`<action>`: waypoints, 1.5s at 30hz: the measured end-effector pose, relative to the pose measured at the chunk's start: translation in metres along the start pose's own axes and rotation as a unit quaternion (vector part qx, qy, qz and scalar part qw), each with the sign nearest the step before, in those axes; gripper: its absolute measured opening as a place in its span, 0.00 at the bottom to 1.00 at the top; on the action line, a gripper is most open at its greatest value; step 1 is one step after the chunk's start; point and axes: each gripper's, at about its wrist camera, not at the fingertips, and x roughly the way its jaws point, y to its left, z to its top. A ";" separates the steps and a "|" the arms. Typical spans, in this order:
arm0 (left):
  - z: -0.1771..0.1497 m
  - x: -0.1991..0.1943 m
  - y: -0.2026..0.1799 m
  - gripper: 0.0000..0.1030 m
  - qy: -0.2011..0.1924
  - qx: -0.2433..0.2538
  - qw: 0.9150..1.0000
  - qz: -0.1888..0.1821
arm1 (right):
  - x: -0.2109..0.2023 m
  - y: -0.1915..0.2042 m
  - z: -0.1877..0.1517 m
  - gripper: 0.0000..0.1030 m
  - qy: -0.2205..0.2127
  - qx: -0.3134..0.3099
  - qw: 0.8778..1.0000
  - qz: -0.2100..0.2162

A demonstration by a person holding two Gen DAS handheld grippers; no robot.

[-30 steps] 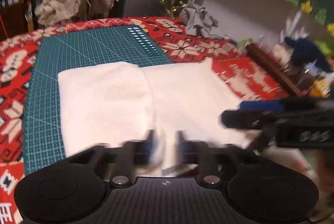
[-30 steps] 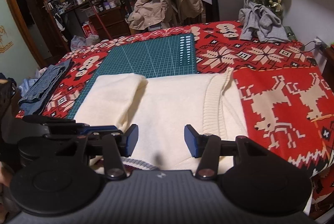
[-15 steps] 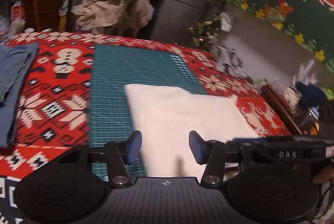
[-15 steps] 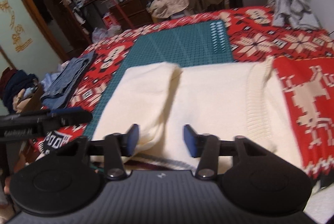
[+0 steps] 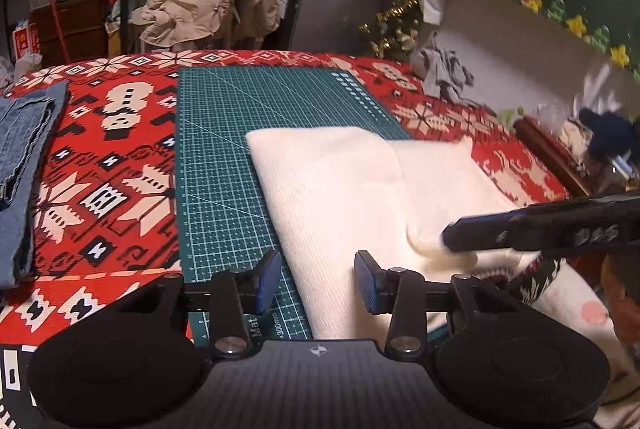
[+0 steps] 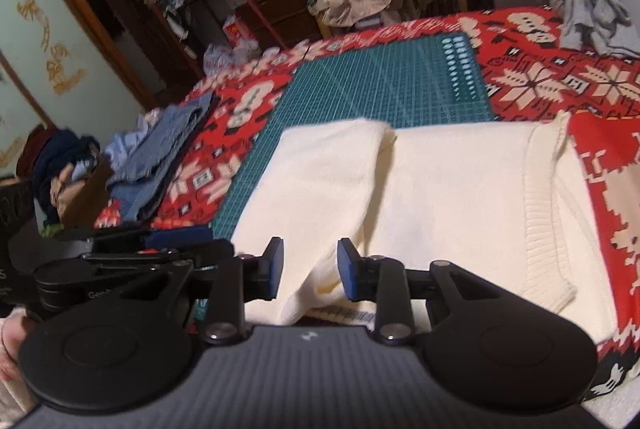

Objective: Fold clothes

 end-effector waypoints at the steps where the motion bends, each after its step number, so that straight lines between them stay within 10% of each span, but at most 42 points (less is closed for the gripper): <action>1: -0.001 0.001 -0.001 0.39 0.003 0.003 1.000 0.001 | 0.005 0.000 -0.003 0.09 0.014 -0.004 1.000 -0.008; 28: -0.014 -0.006 0.002 0.35 0.049 0.016 0.999 0.000 | -0.009 -0.015 -0.037 0.04 0.038 0.002 0.999 -0.031; 33: -0.008 -0.021 -0.001 0.55 0.013 0.030 0.999 0.023 | -0.028 -0.021 -0.035 0.06 0.019 0.002 0.999 -0.041; 38: 0.003 -0.039 -0.012 0.75 -0.038 0.062 0.996 0.046 | -0.059 -0.025 -0.029 0.25 -0.021 -0.011 0.998 -0.056; 45: 0.019 -0.056 -0.033 0.97 -0.127 0.107 0.981 0.104 | -0.096 -0.013 -0.009 0.93 -0.096 -0.057 0.990 -0.091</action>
